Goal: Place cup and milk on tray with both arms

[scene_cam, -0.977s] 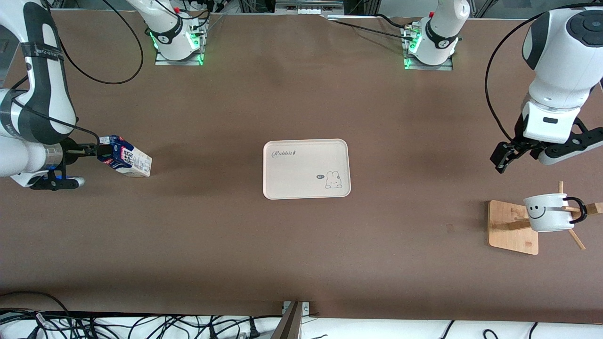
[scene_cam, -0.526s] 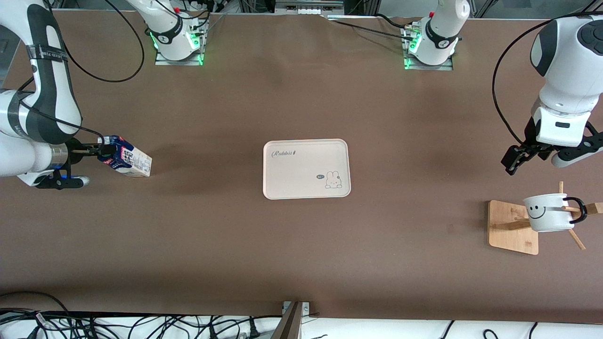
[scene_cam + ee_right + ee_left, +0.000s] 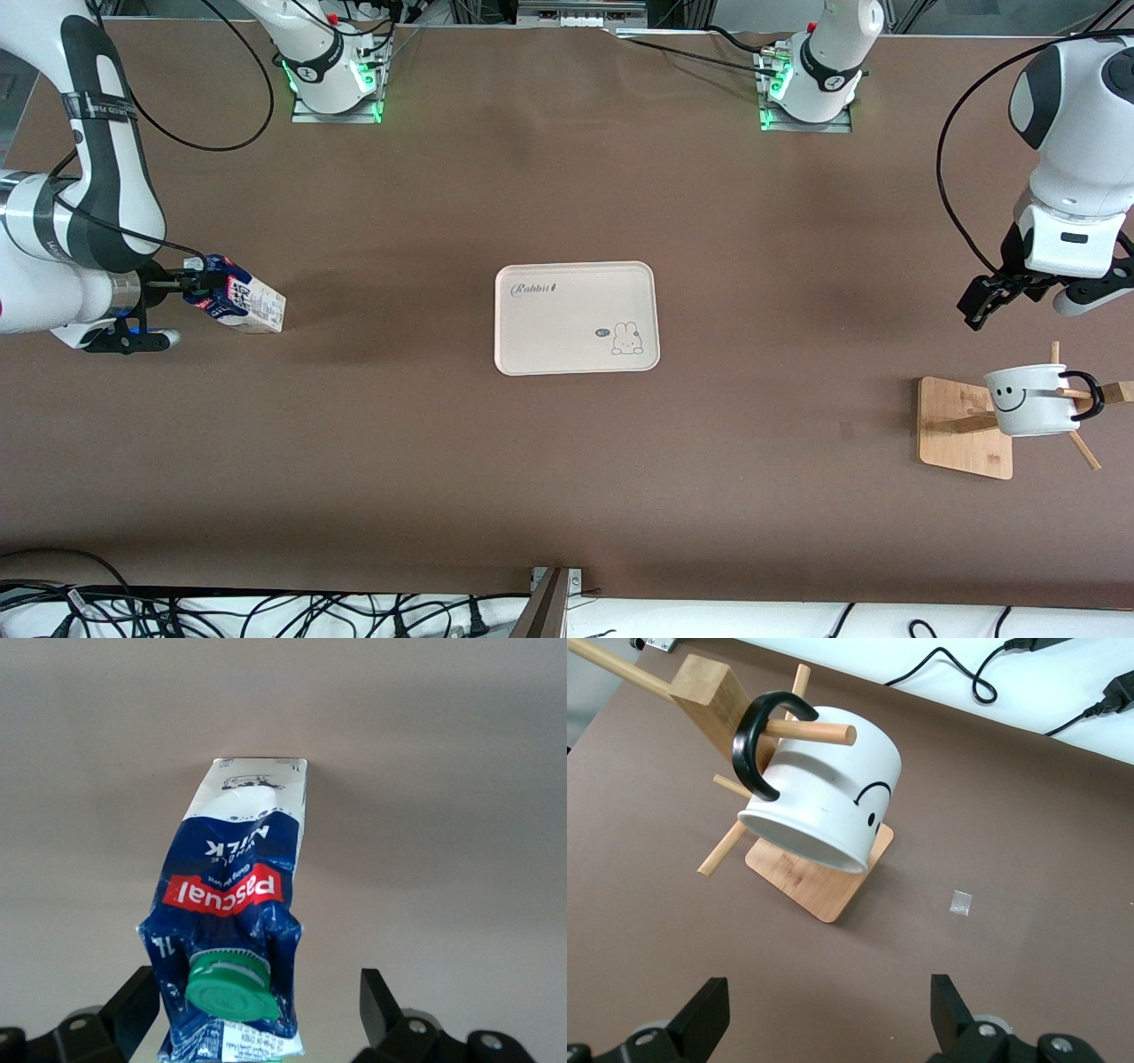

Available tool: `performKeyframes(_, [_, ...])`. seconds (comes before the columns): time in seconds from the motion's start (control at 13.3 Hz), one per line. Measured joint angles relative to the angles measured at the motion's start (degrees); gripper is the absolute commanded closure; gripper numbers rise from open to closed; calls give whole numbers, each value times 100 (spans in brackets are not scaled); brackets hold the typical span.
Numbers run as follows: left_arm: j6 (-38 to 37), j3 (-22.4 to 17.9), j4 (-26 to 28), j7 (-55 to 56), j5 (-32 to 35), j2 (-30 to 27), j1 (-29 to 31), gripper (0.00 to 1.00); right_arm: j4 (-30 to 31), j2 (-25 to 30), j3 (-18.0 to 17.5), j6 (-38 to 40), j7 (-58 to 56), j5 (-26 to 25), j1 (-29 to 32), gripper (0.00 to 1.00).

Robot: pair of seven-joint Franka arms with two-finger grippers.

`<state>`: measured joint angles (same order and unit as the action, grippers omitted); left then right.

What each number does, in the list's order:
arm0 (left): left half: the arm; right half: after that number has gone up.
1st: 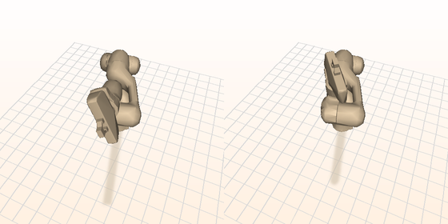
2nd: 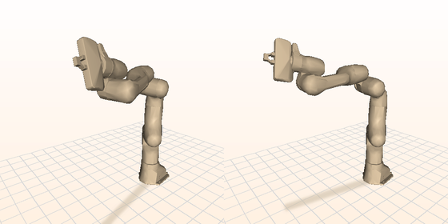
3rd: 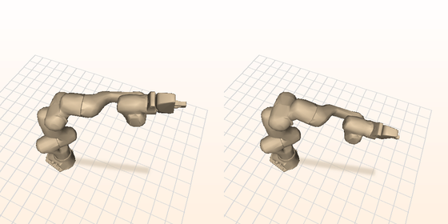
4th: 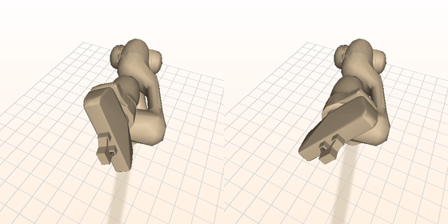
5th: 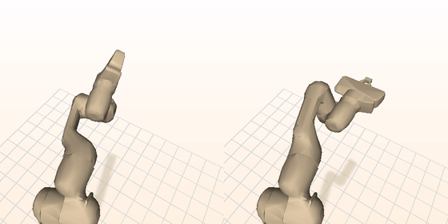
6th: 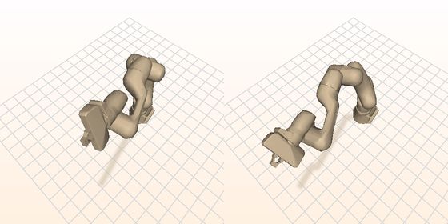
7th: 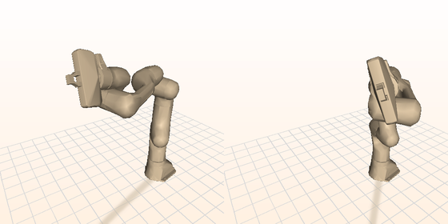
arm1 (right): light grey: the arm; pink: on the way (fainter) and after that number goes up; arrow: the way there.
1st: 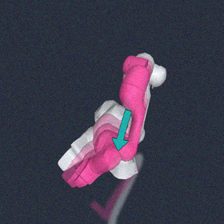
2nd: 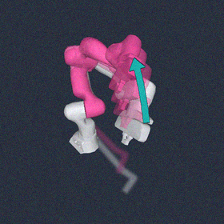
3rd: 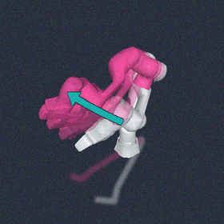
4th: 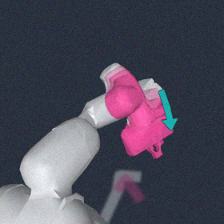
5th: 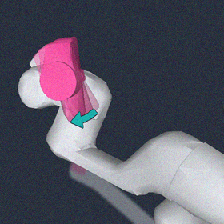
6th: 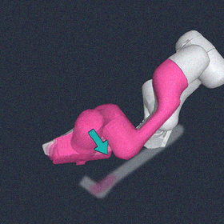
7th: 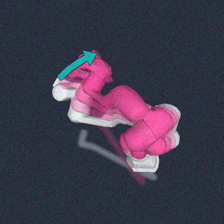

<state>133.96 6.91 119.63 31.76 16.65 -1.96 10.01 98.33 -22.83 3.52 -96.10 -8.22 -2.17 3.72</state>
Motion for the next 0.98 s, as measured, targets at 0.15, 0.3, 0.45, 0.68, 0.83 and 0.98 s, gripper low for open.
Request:
performKeyframes(0.15, [13, 1, 19, -85, -137, 0, 45, 0, 3, 0, -1, 0, -37, 0, 0, 0])
performKeyframes(0.3, [298, 0, 70, -262, -420, 1, 138, 0, 10, 0, -3, -1, -60, 0, 0, 0])
performKeyframes(0.45, [810, -1, 218, -366, -868, 20, 207, 0, 44, 0, -17, -1, -67, 0, 0, 0])
performKeyframes(0.68, [1438, -3, 357, -556, -1040, 174, 307, 0, 120, 0, -55, -4, -69, 0, -5, 0])
performKeyframes(0.83, [1742, -5, 362, -753, -1094, 340, 431, 0, 144, 0, -69, -5, -71, 0, -11, 22])
performKeyframes(0.98, [1861, -8, 361, -888, -1134, 466, 580, 0, 147, 0, -78, -5, -77, 0, -12, 44])
